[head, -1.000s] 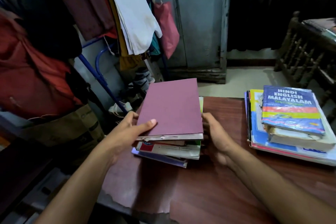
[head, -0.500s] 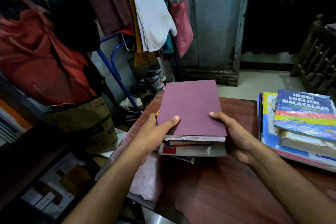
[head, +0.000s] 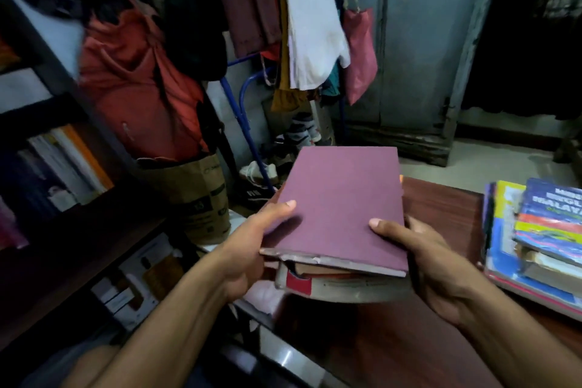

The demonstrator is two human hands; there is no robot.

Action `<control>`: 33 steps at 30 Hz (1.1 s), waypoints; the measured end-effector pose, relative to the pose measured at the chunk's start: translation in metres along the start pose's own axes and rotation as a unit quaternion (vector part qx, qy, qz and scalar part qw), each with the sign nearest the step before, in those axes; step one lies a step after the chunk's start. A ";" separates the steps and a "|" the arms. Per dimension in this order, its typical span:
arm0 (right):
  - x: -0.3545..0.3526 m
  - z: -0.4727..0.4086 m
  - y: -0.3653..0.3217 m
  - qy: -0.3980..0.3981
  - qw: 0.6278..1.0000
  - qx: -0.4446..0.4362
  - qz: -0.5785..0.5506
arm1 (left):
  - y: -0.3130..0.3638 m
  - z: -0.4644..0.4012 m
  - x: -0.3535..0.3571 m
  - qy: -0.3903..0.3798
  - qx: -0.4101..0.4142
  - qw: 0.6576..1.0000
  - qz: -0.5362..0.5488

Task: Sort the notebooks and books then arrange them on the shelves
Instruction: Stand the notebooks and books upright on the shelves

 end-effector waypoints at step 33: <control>0.635 0.040 0.162 -0.609 0.744 -0.075 0.266 | -0.156 0.374 -0.380 0.705 0.136 0.687 0.111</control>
Point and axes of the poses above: each hand's wrist, its own z-axis away from the middle knuckle, its own x-axis out of the palm, y = z × x, the point moved 2 cm from there along -z, towards the middle knuckle, and after that the axes turned 1 degree about x, right-handed, at the moved point
